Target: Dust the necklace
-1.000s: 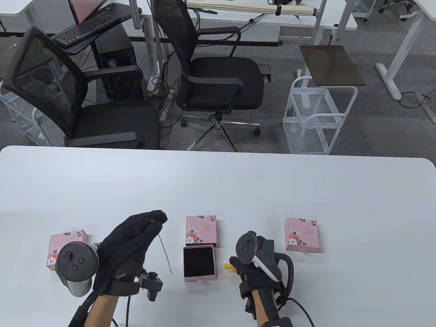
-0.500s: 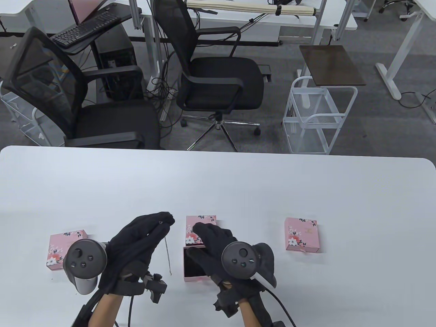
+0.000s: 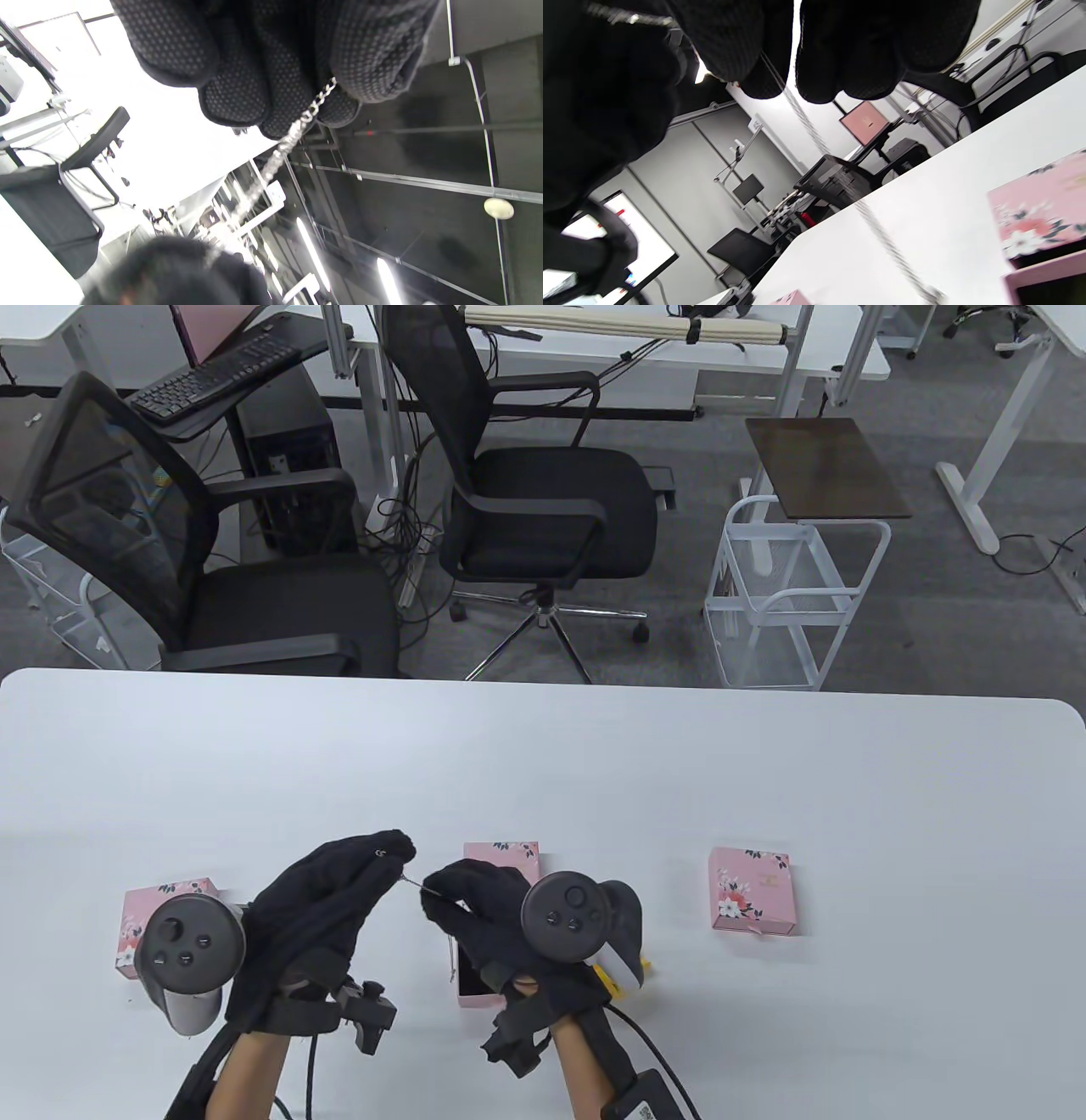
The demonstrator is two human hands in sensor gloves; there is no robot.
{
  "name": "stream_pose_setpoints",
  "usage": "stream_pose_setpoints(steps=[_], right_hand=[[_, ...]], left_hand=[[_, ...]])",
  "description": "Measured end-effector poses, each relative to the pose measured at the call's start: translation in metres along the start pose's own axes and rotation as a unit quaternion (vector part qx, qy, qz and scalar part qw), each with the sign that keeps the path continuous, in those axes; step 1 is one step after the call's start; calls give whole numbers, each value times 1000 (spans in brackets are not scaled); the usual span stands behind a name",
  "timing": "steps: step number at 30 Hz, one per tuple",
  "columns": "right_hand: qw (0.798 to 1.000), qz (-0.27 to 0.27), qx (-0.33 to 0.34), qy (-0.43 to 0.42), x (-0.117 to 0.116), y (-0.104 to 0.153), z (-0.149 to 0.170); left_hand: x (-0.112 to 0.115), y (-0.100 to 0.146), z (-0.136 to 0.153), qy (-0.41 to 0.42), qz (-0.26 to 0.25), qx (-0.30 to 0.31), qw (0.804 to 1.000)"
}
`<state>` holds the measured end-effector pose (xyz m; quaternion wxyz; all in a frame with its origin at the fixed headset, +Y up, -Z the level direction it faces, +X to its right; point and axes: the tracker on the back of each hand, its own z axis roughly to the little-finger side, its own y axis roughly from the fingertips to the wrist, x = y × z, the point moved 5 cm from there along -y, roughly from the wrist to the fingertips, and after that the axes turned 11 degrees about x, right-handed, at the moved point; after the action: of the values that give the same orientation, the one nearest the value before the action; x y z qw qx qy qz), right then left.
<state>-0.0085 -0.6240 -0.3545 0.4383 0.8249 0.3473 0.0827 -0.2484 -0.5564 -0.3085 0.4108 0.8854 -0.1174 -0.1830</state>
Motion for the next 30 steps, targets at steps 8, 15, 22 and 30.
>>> stream_pose_setpoints(steps=[8,15,22,30], right_hand=[[997,49,-42,-30,34,14,30],[993,81,-68,-59,51,25,51],[985,136,-81,-70,64,33,57],[976,212,-28,-43,84,37,21]], left_hand=[[-36,2,13,4,-62,-25,998],[-43,3,20,-9,-79,-32,996],[-40,2,26,-55,-67,-43,995],[3,1,57,-118,20,-85,989]])
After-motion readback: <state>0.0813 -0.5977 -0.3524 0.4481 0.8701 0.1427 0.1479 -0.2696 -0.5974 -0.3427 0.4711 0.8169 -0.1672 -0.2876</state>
